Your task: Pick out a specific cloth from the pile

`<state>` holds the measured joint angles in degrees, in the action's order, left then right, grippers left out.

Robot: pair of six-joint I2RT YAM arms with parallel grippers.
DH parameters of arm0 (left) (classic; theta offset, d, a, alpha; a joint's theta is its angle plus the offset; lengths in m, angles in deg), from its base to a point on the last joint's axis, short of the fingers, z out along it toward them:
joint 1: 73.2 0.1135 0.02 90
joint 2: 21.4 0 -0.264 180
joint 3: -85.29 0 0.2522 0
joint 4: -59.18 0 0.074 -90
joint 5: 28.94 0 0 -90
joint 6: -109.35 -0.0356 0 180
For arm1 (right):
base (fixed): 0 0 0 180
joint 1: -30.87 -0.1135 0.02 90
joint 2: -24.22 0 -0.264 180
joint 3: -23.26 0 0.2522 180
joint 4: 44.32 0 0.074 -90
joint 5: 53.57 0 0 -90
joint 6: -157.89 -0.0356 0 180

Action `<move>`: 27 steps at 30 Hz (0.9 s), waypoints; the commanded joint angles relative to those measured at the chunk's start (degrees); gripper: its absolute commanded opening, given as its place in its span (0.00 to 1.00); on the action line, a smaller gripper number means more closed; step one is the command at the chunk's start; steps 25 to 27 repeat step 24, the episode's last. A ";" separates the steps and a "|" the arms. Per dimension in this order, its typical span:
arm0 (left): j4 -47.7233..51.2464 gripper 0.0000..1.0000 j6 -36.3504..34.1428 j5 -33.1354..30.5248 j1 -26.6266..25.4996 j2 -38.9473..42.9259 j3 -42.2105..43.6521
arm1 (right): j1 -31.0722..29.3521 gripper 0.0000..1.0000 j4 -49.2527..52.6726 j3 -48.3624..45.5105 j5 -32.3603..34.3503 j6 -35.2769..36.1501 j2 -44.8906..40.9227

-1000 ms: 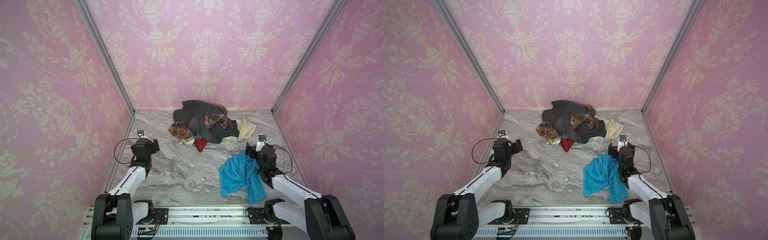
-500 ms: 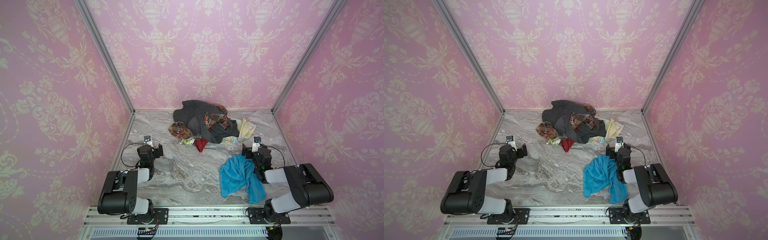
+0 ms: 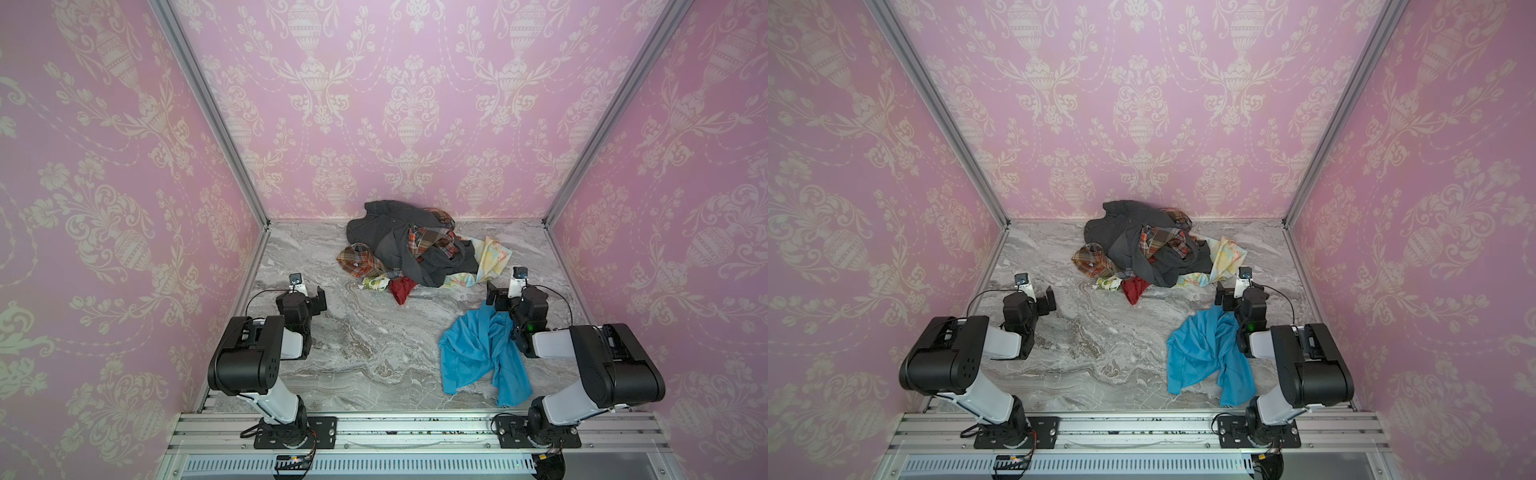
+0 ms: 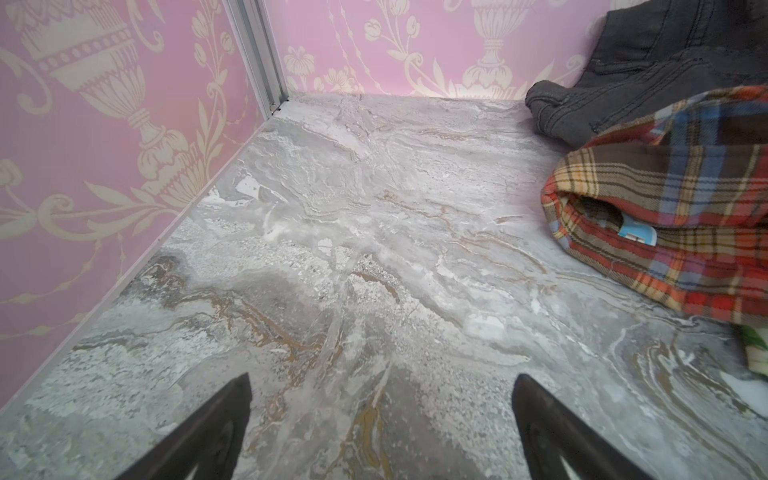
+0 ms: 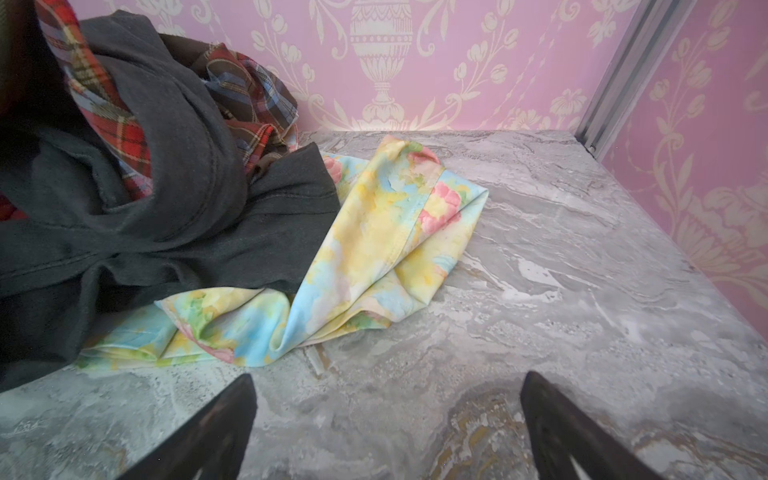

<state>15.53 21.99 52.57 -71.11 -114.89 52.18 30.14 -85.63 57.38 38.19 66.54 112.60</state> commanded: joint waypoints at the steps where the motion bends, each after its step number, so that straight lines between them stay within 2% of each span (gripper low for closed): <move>1: -2.31 0.99 -0.06 -1.86 -0.55 -0.33 -0.23 | 0.03 1.00 0.62 0.45 -1.46 -1.03 0.14; 27: -2.31 0.99 -0.17 -1.29 -0.52 -0.22 -0.25 | 0.26 1.00 0.58 0.49 -1.86 -1.22 0.26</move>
